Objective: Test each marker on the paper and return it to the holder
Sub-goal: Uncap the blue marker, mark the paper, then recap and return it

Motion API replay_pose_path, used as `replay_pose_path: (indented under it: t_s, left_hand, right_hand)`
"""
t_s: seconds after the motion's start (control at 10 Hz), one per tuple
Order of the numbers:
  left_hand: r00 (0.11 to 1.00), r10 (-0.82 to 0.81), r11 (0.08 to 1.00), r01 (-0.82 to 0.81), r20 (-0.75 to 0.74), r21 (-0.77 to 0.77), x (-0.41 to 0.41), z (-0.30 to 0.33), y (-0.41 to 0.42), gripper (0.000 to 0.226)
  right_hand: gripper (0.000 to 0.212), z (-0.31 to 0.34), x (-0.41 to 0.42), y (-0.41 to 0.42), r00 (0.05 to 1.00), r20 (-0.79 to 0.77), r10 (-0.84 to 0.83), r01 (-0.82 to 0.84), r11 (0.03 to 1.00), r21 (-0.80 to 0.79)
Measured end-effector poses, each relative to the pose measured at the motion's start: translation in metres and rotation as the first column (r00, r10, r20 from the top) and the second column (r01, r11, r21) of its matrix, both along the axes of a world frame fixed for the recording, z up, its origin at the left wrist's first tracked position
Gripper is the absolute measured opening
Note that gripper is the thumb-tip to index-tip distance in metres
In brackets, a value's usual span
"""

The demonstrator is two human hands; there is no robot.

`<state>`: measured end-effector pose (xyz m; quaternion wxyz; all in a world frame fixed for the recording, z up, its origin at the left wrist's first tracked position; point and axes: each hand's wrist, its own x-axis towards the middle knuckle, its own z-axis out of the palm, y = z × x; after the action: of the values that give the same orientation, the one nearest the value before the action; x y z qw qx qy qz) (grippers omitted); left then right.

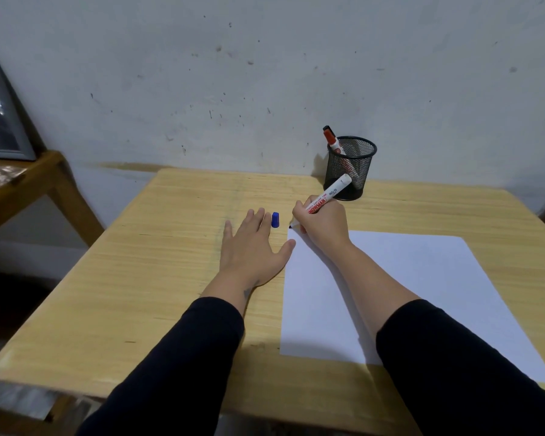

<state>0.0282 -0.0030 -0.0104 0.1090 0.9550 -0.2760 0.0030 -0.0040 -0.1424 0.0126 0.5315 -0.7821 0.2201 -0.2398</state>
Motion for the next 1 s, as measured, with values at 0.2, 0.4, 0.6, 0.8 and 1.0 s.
replay_pose_path:
  t_s: [0.2,0.4,0.6,0.8,1.0]
  left_hand:
    - [1.0,-0.004,1.0,0.004,-0.004,0.004,0.0,0.001,0.0,0.08]
    - [0.998,0.018,0.994,-0.024,-0.061,-0.109,-0.001,0.005,0.0,0.08]
    - [0.99,-0.069,0.988,0.085,0.121,-0.132,0.013,0.031,-0.005,0.045]
    - [0.999,-0.017,0.949,0.002,-0.043,-0.317,0.021,0.04,-0.014,0.014]
    - [0.859,-0.188,0.34,-0.398,-0.476,-0.852,0.016,0.068,-0.029,0.013]
  right_hand:
    - [0.025,-0.001,0.002,-0.002,0.998,-0.057,-0.023,0.022,0.999,-0.023]
    - [0.023,0.013,-0.003,-0.007,0.999,0.05,-0.019,0.0,0.938,0.347]
    - [0.024,0.033,-0.012,-0.023,0.998,-0.049,0.041,-0.021,0.937,0.349]
    - [0.01,0.042,-0.02,-0.032,0.982,-0.033,0.184,-0.144,0.858,0.493]
    - [0.013,0.063,-0.033,-0.043,0.967,0.161,0.197,-0.253,0.809,0.531]
